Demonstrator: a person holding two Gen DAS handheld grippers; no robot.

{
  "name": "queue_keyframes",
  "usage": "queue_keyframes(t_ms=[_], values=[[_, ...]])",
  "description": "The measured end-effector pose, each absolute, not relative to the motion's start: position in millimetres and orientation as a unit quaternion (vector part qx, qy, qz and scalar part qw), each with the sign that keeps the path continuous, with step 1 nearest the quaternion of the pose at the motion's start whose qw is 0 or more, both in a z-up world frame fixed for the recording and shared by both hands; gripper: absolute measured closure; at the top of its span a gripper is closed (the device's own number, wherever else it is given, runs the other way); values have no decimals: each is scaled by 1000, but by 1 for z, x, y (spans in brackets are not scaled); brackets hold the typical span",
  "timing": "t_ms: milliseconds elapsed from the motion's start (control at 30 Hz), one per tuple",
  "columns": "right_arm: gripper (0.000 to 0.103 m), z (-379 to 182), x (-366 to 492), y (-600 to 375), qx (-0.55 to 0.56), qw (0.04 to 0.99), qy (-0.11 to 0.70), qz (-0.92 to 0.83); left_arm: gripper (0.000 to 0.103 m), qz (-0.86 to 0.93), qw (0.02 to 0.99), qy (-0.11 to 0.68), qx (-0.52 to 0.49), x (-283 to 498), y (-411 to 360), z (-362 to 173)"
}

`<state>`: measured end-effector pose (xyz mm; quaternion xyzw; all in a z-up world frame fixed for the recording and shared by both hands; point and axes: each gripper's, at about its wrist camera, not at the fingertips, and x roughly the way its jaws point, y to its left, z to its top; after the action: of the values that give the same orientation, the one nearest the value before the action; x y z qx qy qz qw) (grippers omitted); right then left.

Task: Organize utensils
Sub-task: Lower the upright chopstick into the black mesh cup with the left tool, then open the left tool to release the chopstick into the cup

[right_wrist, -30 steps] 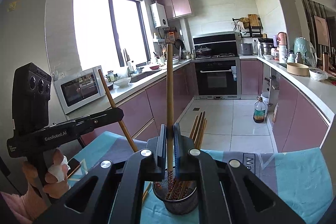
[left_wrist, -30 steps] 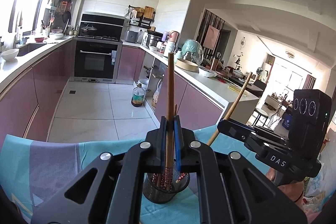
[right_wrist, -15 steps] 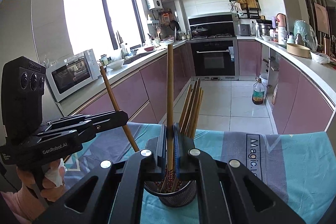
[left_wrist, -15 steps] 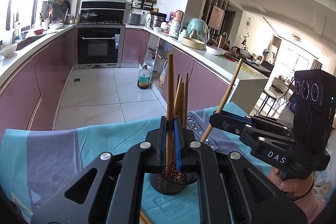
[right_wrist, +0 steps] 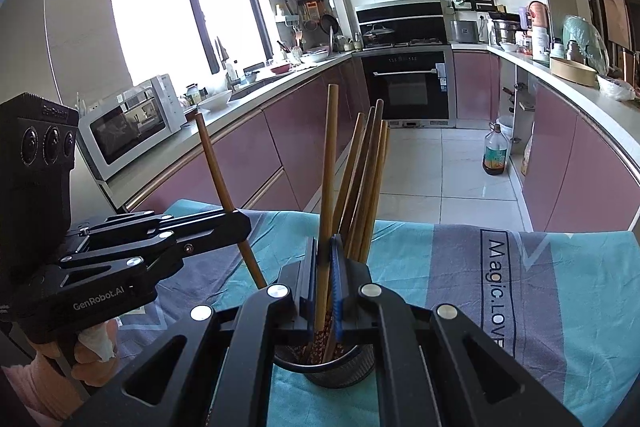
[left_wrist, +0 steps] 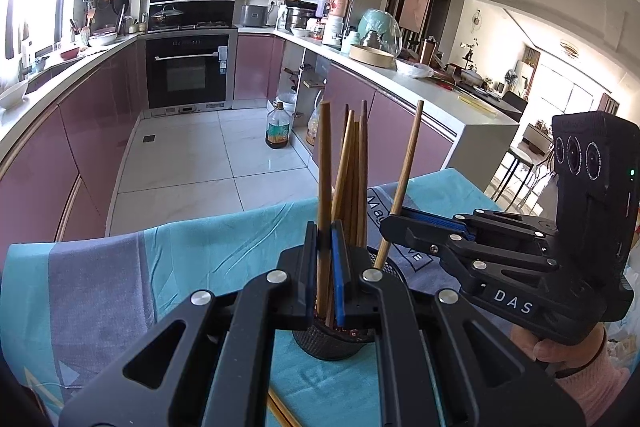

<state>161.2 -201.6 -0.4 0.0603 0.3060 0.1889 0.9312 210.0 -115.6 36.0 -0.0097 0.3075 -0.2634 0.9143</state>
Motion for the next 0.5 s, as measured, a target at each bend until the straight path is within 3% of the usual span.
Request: queue_keyframes(t_ms=[500], values=[[96, -6, 171, -203, 74, 932, 310, 174, 93, -254, 914, 316, -14, 223, -124, 24]])
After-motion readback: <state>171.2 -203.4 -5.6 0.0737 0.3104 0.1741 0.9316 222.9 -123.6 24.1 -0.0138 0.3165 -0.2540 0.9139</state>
